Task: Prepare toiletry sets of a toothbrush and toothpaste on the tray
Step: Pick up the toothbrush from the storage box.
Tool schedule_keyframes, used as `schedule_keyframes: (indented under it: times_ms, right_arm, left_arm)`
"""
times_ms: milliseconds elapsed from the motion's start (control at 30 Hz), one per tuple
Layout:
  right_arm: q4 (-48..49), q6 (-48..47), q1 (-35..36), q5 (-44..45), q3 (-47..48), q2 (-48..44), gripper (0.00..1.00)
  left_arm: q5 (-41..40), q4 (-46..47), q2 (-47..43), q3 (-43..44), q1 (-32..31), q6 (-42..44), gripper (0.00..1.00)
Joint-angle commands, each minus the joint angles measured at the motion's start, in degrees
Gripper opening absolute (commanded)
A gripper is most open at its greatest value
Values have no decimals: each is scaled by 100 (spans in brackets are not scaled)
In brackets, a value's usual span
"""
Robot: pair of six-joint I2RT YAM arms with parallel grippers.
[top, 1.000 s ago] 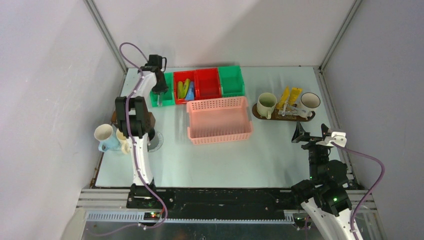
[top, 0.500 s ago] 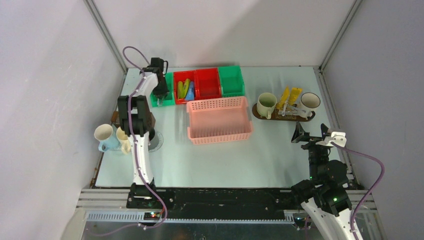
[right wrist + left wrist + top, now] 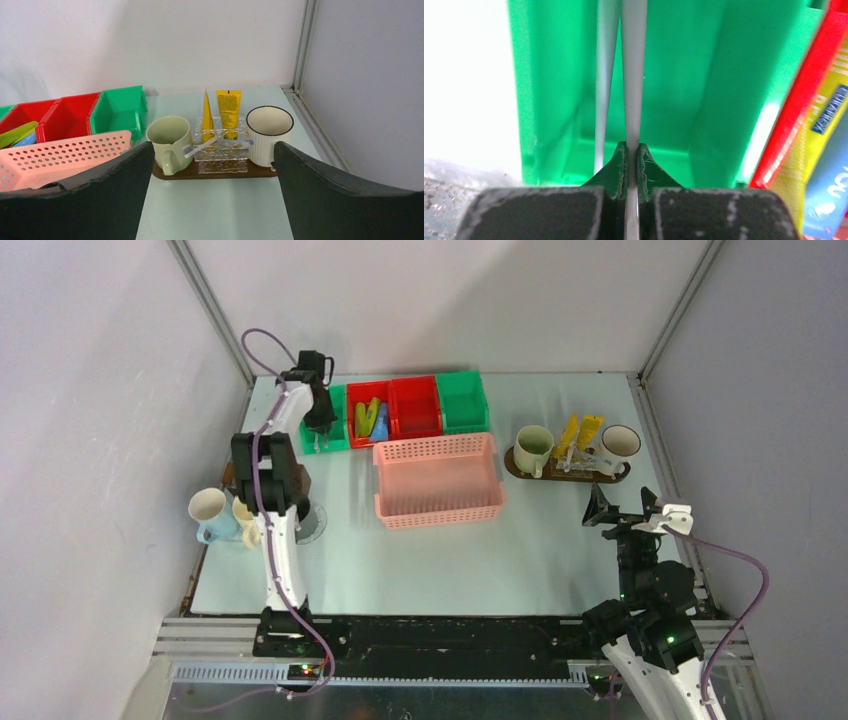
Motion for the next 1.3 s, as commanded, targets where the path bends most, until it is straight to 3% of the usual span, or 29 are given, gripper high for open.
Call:
schedule_keyframes:
  times_ms: [0,467,800,1000,1267]
  right_arm:
    - [152,24,-17,-37,-33,-96,92]
    - [194,25,109,-68,-37,-235,92]
    - [211,24,356,-39,-43,-256,92]
    - [202,25,639,3,-43,-434,92]
    - [283,5,1054,141,-110,-655,92]
  left_arm:
    - [114,-328,-895,357,18,50,0]
    - [-63,-1888,-2738,-249,-54,357,0]
    - [-857,-2421,-4735,-2015,-26,469,0]
    - [-1503,-2822,-5486,-2772,71,292,0]
    - [-813,-3164,-6258,-3568,625,-562,0]
